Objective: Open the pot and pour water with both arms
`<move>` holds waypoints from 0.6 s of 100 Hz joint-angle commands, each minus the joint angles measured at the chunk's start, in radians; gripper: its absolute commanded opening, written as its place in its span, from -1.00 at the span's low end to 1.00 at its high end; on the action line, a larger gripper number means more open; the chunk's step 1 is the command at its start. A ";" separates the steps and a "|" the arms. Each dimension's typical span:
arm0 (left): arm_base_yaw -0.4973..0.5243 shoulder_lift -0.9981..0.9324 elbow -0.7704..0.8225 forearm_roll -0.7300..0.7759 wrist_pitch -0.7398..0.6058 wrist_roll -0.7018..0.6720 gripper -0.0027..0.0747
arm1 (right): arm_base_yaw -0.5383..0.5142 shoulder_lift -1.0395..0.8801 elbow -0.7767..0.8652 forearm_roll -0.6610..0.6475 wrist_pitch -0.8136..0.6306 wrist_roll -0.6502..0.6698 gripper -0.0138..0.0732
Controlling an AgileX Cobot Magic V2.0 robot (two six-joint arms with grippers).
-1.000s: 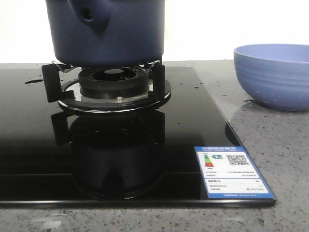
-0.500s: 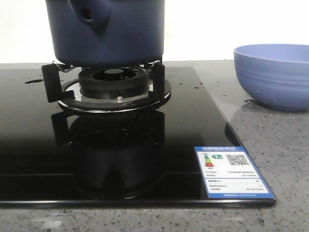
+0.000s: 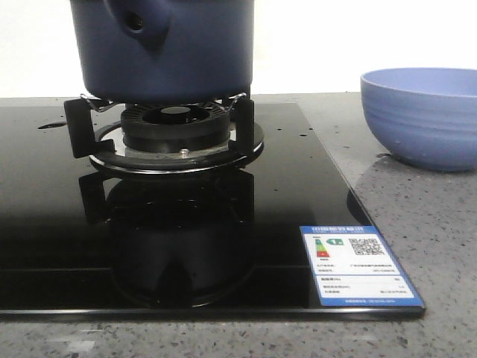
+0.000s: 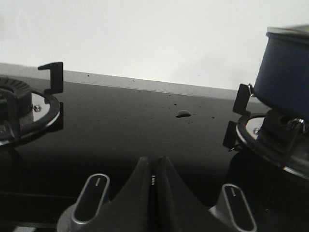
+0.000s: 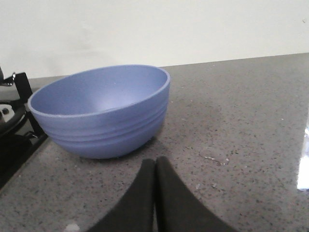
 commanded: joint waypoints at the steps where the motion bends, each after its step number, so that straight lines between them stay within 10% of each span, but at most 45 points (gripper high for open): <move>1: 0.002 -0.027 0.033 -0.094 -0.086 -0.009 -0.98 | -0.002 -0.017 0.024 0.077 -0.100 -0.001 -0.82; 30: 0.002 -0.027 0.018 -0.587 -0.141 -0.009 -0.98 | -0.002 -0.017 0.010 0.504 -0.114 -0.001 -0.82; 60: 0.002 0.050 -0.284 -0.320 0.200 0.048 -0.98 | -0.002 0.090 -0.259 0.359 0.153 -0.084 -0.82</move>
